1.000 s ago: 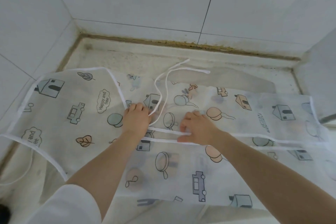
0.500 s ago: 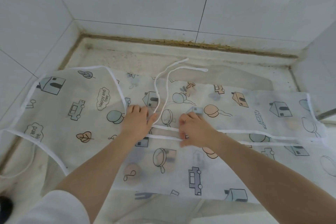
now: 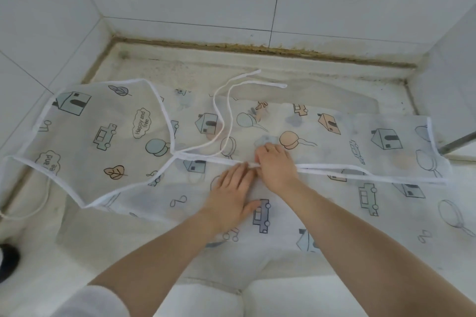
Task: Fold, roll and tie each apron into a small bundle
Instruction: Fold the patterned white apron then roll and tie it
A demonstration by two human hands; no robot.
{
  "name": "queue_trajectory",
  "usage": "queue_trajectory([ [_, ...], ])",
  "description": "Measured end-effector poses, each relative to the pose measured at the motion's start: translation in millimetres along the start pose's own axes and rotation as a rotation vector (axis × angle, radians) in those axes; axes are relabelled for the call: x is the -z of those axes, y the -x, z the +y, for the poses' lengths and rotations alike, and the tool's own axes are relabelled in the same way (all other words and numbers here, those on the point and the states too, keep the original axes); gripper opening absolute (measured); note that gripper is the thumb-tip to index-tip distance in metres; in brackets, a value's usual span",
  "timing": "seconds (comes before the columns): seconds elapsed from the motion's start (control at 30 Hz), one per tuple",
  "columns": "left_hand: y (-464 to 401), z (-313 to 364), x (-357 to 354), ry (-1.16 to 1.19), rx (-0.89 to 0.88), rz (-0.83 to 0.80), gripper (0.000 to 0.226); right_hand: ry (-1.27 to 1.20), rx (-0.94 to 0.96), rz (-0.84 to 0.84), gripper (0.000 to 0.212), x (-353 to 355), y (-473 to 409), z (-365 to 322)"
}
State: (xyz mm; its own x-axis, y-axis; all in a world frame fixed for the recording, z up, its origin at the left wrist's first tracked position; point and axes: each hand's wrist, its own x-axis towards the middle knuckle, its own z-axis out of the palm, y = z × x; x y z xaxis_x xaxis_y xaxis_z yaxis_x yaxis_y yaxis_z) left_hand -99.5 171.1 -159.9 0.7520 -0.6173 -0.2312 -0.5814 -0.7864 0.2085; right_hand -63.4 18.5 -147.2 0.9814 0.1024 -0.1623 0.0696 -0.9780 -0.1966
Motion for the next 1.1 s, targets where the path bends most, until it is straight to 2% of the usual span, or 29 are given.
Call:
queue_trajectory([
  [0.07,2.7,-6.9,-9.8,-0.025,0.004,0.024,0.092,-0.005,-0.006,0.021,0.045,-6.1,14.6,13.6],
  [0.13,3.9,-8.1,-16.1,-0.026,0.028,0.032,0.097,0.064,-0.039,-0.067,0.060,-13.2,38.8,38.9],
  [0.3,4.2,-0.6,-15.6,-0.093,0.113,-0.027,0.099,0.226,-0.260,-0.175,0.065,-8.3,83.6,103.5],
  [0.4,3.6,13.1,-15.0,-0.058,0.225,-0.033,0.079,0.218,-0.399,-0.164,0.060,-2.9,96.4,117.7],
  [0.47,8.3,23.5,-16.8,-0.078,0.272,0.073,0.057,0.203,-0.451,-0.128,0.061,0.1,104.1,113.9],
  [0.53,11.2,34.6,-17.6,-0.069,0.256,0.204,0.035,0.175,-0.361,-0.098,0.070,3.1,106.4,104.2],
  [0.57,13.8,41.0,-19.6,-0.087,0.249,0.254,0.031,0.146,-0.261,-0.091,0.075,4.9,109.8,96.8],
  [0.67,17.4,54.8,-16.5,0.006,0.321,0.124,0.037,0.085,0.071,-0.149,0.067,7.2,117.1,71.7],
  [0.7,20.3,57.2,-15.7,0.040,0.342,0.091,0.054,0.070,0.140,-0.184,0.059,5.0,120.7,65.1],
  [0.77,26.8,61.7,-14.5,0.099,0.360,0.039,0.095,0.066,0.190,-0.248,0.056,-1.7,126.5,55.2],
  [0.87,36.1,65.2,-21.6,0.120,0.371,-0.101,0.119,0.137,0.173,-0.265,0.088,-11.6,137.4,56.8],
  [0.9,38.8,65.0,-24.1,0.096,0.385,-0.116,0.125,0.158,0.175,-0.246,0.092,-13.5,143.0,61.5],
  [1.0,37.9,63.7,-29.2,0.072,0.473,-0.081,0.119,0.249,0.268,-0.118,0.086,-16.8,155.0,74.3],
  [1.1,33.1,67.8,-30.2,0.082,0.565,-0.078,0.102,0.298,0.305,-0.104,0.078,-18.7,155.9,76.5],
])
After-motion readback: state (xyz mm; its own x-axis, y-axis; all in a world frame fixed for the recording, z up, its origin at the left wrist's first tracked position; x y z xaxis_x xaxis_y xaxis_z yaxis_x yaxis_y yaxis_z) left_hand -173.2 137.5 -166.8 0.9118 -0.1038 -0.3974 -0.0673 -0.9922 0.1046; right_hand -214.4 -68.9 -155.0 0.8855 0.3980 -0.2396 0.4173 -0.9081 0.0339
